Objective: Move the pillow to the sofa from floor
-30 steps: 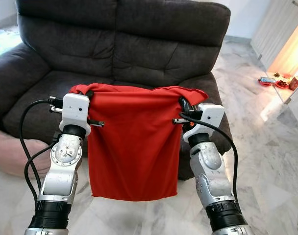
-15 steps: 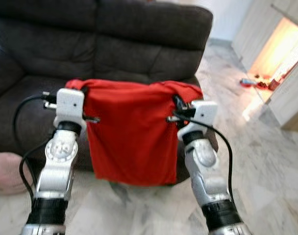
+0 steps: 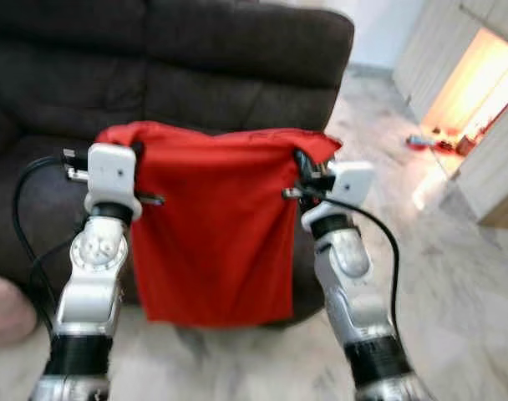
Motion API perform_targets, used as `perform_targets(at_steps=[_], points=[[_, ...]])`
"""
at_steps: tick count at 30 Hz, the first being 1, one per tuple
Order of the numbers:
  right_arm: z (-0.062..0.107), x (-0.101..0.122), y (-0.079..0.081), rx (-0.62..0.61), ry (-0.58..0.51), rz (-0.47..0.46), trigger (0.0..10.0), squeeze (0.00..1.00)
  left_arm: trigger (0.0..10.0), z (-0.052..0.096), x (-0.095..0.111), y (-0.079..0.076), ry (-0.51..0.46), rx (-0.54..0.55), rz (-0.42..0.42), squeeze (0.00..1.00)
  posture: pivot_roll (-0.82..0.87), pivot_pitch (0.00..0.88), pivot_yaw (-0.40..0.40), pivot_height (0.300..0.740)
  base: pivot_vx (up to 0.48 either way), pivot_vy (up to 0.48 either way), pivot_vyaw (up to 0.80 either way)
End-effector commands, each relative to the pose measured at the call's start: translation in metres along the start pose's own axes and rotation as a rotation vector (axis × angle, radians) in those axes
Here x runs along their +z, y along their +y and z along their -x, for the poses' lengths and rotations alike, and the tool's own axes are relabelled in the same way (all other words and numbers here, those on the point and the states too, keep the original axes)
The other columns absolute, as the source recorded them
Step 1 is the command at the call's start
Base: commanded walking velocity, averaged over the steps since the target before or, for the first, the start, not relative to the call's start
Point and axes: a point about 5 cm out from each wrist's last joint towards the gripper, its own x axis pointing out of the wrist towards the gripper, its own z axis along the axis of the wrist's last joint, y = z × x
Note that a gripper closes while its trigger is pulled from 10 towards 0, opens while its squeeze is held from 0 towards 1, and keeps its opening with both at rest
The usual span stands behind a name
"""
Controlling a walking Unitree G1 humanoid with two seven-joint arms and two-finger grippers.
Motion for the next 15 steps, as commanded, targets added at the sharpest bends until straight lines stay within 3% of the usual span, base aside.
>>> perform_targets(at_steps=[1,9,15], points=[[-0.009,0.037,0.007,0.019,-0.164,-0.016,10.0,0.00,10.0,-0.010,0.033,0.006,-0.133,0.012,-0.013,0.00,0.16,0.000,-0.136,0.740,0.270,0.000,0.00],[-0.011,0.043,0.008,0.016,-0.180,-0.022,10.0,0.00,10.0,-0.019,0.046,0.009,-0.162,0.017,-0.024,0.00,0.16,0.000,-0.136,0.740,0.273,0.000,0.00],[-0.014,0.060,0.011,0.021,-0.233,-0.034,10.0,0.00,10.0,-0.023,0.058,0.011,-0.196,0.018,-0.032,0.00,0.16,0.000,-0.135,0.740,0.273,0.000,0.00]])
